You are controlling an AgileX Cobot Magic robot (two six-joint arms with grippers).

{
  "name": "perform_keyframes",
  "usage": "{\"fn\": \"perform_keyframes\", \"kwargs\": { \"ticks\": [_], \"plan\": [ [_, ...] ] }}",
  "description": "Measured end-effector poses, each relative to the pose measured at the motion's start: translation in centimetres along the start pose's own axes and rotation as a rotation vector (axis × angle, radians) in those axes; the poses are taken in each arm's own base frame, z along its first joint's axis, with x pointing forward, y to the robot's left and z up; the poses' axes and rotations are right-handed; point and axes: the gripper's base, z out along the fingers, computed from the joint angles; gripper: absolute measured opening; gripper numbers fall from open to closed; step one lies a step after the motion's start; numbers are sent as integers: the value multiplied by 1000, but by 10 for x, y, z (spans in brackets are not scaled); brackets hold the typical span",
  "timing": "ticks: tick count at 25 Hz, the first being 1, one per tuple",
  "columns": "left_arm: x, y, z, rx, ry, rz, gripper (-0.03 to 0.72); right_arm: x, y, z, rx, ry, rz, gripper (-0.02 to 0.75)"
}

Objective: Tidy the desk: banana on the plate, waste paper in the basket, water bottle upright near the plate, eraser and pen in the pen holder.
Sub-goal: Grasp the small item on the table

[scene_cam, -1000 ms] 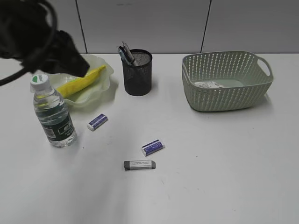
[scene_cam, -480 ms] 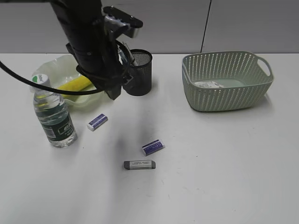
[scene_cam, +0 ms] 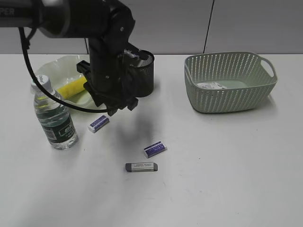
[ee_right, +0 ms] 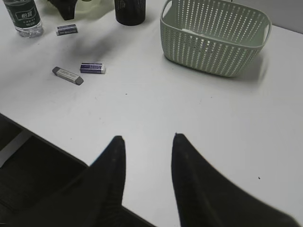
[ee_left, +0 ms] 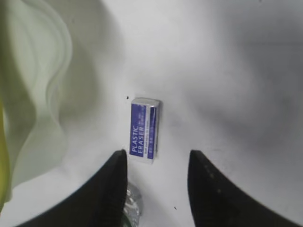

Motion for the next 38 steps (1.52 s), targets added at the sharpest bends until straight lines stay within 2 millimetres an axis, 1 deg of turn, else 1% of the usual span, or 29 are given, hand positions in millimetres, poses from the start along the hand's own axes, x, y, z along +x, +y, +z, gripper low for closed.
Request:
{"fn": "perform_keyframes", "kwargs": {
  "ticks": [3,10,22,26,29,36,38],
  "plan": [
    [-1,0,13,-44,23,-12,321,0,0,0,0,0,0,277],
    [-3,-3,36,-75,55,4,321,0,0,0,0,-1,0,277],
    [-7,-2,42,-67,21,2,326,0,0,0,0,-1,0,276],
    [-6,0,52,-68,45,-2,379,0,0,0,0,-1,0,276],
    [-5,2,57,-69,58,-5,398,0,0,0,0,-1,0,276],
    [-6,1,62,-68,67,-5,399,0,0,0,-1,-2,0,276],
    [-6,0,62,-59,68,-11,381,0,0,0,-1,-2,0,276]
  ]
}}
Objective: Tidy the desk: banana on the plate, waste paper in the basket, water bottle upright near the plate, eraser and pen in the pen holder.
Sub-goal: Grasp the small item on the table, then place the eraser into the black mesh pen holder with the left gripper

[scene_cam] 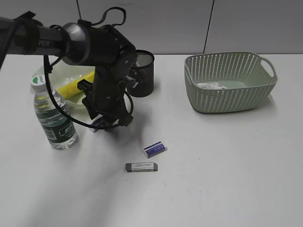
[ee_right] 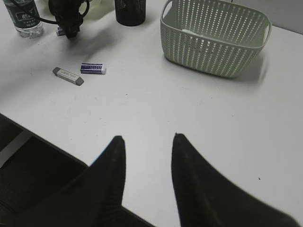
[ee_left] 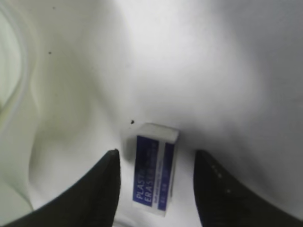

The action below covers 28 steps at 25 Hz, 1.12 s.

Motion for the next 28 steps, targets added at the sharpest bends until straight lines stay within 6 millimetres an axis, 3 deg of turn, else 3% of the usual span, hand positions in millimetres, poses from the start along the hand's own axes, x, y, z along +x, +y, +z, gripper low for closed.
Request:
{"fn": "perform_keyframes", "kwargs": {
  "ticks": [6,17,22,28],
  "plan": [
    [0,-2,1,18,7,-9,188,0,0,0,0,0,-1,276],
    [1,-4,-6,45,-5,-24,178,0,0,0,0,0,0,276],
    [4,-2,-48,152,-68,-95,177,0,0,0,0,0,0,276],
    [3,12,-114,233,-328,-158,176,0,0,0,0,0,-1,276]
  ]
}}
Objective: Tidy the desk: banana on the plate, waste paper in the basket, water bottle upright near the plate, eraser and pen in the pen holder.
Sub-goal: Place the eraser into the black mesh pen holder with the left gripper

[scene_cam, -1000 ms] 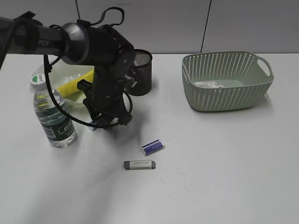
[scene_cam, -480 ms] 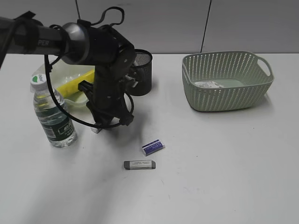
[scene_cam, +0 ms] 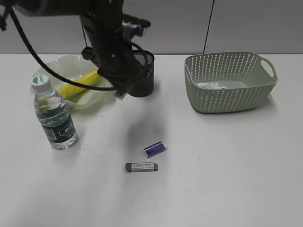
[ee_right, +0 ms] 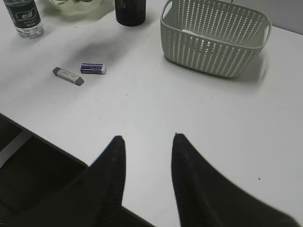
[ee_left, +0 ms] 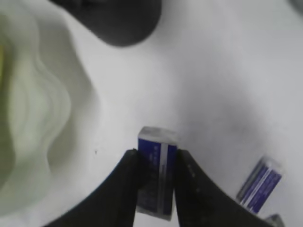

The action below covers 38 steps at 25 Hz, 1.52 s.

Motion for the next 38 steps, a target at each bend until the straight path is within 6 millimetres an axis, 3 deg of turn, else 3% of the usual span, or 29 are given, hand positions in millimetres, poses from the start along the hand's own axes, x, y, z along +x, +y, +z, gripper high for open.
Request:
{"fn": "perform_keyframes", "kwargs": {
  "ticks": [4,8,14,21,26,28,33,36,38],
  "plan": [
    [-17,-1,-27,42,-208,-7,175,0,0,0,0,0,0,276],
    [-31,-4,-29,78,-369,-9,175,0,0,0,0,0,0,276],
    [-49,3,-7,103,-540,-26,175,0,0,0,0,0,1,276],
    [-50,25,31,72,-525,-54,175,0,0,0,0,0,1,276],
    [-48,28,50,61,-510,-48,179,0,0,0,0,0,1,276],
    [-49,28,50,64,-521,-47,206,0,0,0,0,0,1,276],
    [-50,28,50,64,-528,-45,383,0,0,0,0,0,1,276],
    [-49,28,45,60,-523,-46,413,0,0,0,0,0,1,276],
    [-50,30,32,56,-524,-49,417,0,0,0,0,0,1,276]
  ]
}}
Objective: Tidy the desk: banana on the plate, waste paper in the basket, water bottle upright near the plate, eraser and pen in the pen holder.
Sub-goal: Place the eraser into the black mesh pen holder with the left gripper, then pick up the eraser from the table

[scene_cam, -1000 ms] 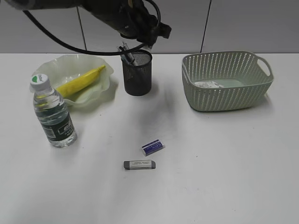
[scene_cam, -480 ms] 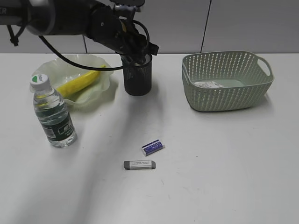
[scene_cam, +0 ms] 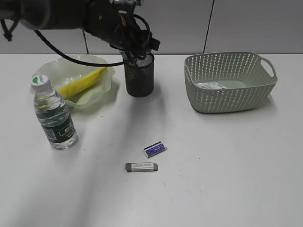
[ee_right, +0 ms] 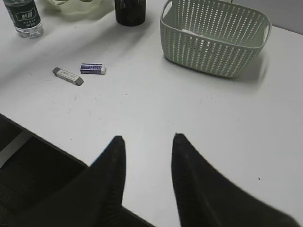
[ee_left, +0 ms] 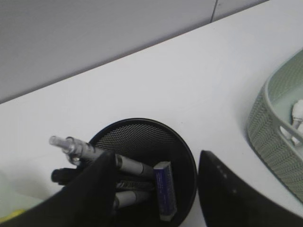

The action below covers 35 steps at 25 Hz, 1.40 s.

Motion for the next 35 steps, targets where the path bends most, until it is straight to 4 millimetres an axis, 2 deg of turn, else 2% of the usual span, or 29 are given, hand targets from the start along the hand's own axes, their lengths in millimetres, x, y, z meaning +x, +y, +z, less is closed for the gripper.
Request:
{"fn": "perform_keyframes", "kwargs": {
  "ticks": [2,5,10,15,18,20,22,23,25,27,29,32,35],
  "plan": [
    [-11,1,-20,-8,2,-3,417,0,0,0,0,0,0,276],
    [-29,4,-64,-32,39,-11,419,0,0,0,0,0,0,276],
    [-48,12,-166,-84,138,-32,420,0,0,0,0,0,0,276],
    [-46,19,-269,-119,209,-63,420,0,0,0,0,0,0,276],
    [-45,22,-331,-109,110,-79,420,0,0,0,0,0,0,276],
    [-36,24,-368,-91,44,-91,420,0,0,0,0,0,0,276],
    [-20,27,-406,-82,-25,-98,420,0,0,0,0,0,0,276],
    [-9,28,-418,-82,-40,-98,420,0,0,0,0,0,0,276],
    [19,32,-446,-82,-83,-101,420,0,0,0,0,0,0,276],
    [54,36,-466,-84,-105,-102,420,0,0,0,0,0,0,276],
    [88,39,-476,-86,-116,-102,419,0,0,0,0,0,0,276],
    [139,43,-481,-84,-120,-104,403,0,0,0,0,0,0,276],
    [184,45,-476,-82,-123,-105,369,0,0,0,0,0,-1,276]
  ]
}}
